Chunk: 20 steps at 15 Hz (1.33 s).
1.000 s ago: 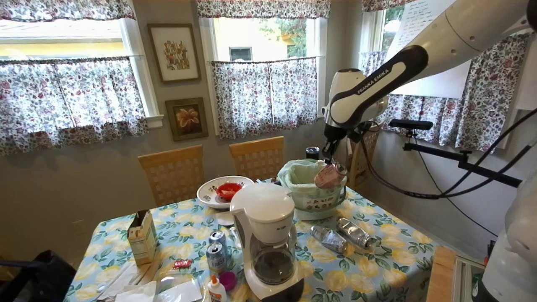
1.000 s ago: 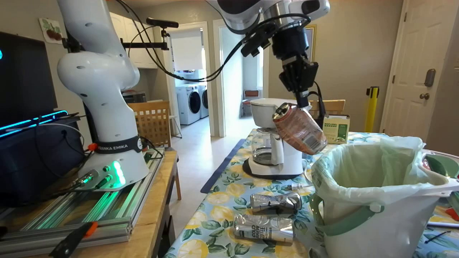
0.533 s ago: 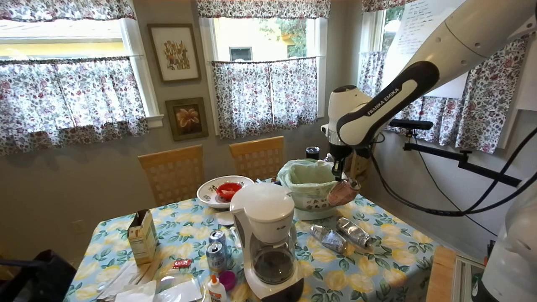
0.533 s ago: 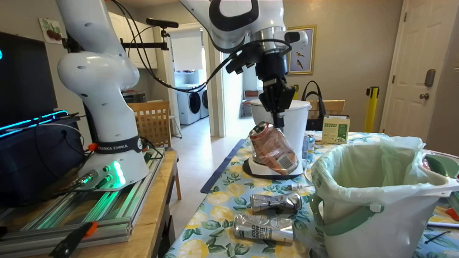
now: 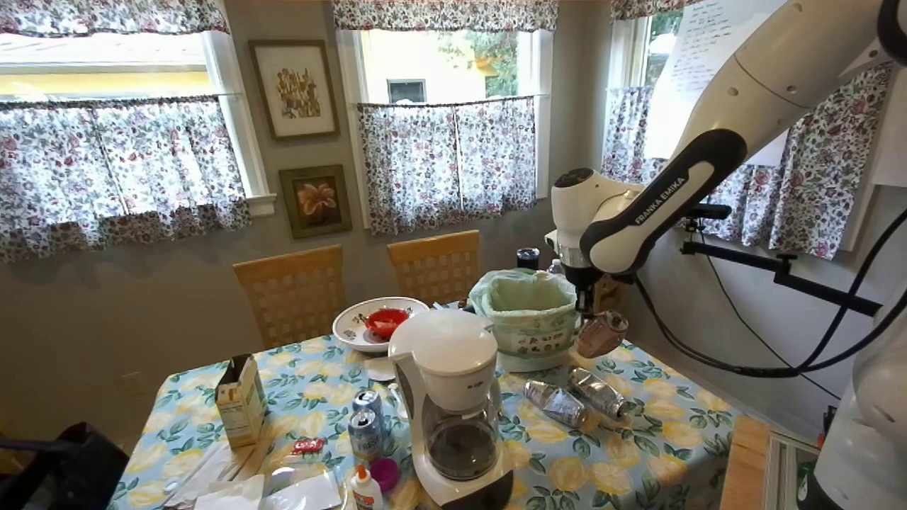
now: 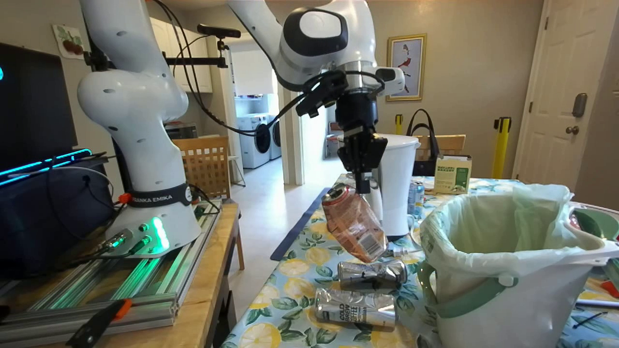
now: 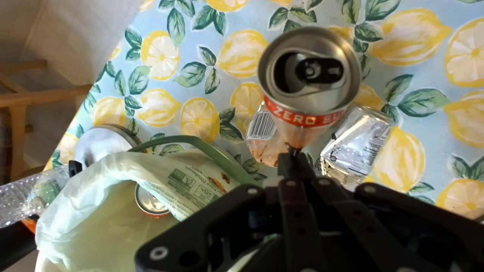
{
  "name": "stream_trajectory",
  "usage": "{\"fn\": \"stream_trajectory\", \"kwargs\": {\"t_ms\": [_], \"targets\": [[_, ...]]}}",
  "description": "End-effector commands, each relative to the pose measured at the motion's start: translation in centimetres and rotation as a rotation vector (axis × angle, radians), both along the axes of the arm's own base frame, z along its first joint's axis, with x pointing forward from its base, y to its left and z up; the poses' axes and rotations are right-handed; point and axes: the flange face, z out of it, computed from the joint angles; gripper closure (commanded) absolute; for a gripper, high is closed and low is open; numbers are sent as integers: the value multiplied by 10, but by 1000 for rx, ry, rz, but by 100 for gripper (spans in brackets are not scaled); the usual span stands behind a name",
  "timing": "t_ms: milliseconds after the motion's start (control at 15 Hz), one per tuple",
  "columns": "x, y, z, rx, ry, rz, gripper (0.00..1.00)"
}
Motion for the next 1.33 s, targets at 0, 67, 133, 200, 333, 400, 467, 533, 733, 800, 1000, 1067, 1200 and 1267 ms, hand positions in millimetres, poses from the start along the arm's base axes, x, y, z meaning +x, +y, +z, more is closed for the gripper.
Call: {"fn": "stream_trajectory", "kwargs": {"t_ms": [0,67,133,200,333,400,467,533,733,800,1000,1067,1200,1267], "targets": [[-10,-24,-16,-57,31,-20,99],[-14,-33,-21,-64,40,-23,99],[-18,-40,-27,-71,54,-17,99],[-23,-46,-33,-74,67,-8,99],[-26,-58,-43,-86,75,-14,99],[-27,-65,-48,-98,67,-7,99],[-28,-69,-53,-104,64,3,99],[-28,-73,-58,-119,55,11,99],[-30,-81,-76,-139,56,25,99],[-31,-82,-80,-143,61,27,99],[-32,-84,-92,-157,65,34,99],[-32,-85,-95,-162,70,38,99],[-33,-85,-99,-181,75,53,99],[-33,-85,-101,-191,76,61,99]]}}
